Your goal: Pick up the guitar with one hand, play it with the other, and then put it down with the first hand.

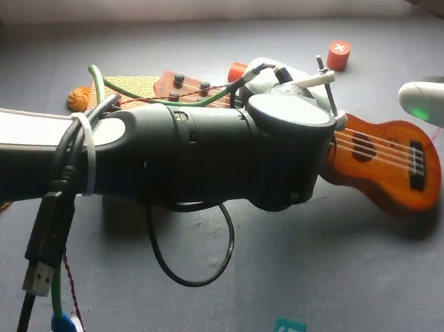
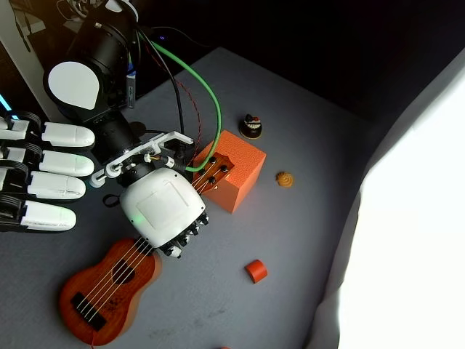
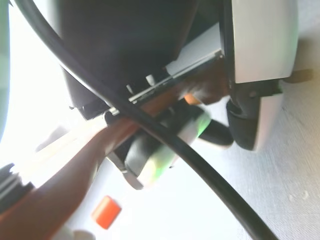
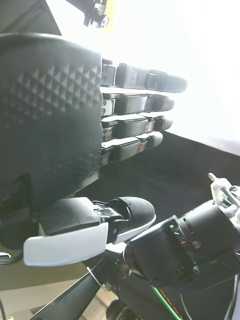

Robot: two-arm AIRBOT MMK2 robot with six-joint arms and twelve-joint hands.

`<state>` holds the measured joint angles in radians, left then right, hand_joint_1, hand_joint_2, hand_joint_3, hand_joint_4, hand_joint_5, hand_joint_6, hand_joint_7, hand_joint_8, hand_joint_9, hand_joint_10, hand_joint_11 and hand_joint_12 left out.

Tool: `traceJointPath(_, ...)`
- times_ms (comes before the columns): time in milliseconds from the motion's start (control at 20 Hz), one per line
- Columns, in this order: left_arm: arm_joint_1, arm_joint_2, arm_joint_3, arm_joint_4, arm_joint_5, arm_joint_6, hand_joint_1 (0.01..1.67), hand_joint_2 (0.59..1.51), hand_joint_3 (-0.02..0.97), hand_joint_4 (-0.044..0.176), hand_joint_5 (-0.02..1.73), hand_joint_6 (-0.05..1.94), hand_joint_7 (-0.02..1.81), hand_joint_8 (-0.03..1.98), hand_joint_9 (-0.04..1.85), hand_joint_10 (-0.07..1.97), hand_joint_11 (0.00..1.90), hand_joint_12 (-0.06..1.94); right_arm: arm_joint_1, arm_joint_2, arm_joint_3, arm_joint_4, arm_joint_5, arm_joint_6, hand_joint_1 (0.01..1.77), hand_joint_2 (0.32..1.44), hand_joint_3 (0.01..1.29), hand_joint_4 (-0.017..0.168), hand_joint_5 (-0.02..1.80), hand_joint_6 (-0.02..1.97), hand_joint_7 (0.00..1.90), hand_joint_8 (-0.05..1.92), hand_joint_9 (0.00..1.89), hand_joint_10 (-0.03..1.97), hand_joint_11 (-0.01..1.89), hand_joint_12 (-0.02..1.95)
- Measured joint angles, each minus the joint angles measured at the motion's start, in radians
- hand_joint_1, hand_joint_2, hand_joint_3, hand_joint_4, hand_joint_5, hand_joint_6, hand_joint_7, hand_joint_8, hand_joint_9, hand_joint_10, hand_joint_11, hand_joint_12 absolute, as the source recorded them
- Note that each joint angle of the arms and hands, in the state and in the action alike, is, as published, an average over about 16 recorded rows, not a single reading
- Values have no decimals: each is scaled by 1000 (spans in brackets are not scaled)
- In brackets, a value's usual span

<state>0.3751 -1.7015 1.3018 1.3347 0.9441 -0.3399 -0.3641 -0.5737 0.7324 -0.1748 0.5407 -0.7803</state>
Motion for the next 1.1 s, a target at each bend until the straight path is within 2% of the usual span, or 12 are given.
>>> traceJointPath(100, -4, 6, -7, -7, -4, 1, 1252, 1084, -4, 9, 1117, 1510, 1236, 1952, 1330, 1932, 1338, 1936, 0, 3, 10, -1, 1, 3, 240, 1322, 16, 2, 79, 44, 128, 17, 16, 326, 21, 763)
traceJointPath(300, -14, 26, -33, -27, -11, 6, 1349, 1080, -10, 1, 1193, 1729, 1354, 1966, 1470, 1924, 1489, 1936, 5, 12, 40, -26, -2, 39, 245, 1322, 16, 3, 91, 44, 134, 17, 16, 355, 21, 826)
traceJointPath(600, -40, 81, -93, -73, -35, 17, 1450, 1092, -14, 5, 1244, 1893, 1306, 1982, 1439, 1909, 1475, 1936, 22, 32, 98, -178, -37, 236, 256, 1322, 16, 2, 106, 44, 148, 17, 15, 396, 21, 937)
traceJointPath(1100, -102, 203, -219, -166, -97, 32, 1438, 1097, -14, 3, 1205, 1890, 1284, 1982, 1403, 1897, 1445, 1937, 52, 55, 123, -473, -98, 571, 248, 1323, 16, 0, 88, 44, 135, 17, 19, 347, 21, 875)
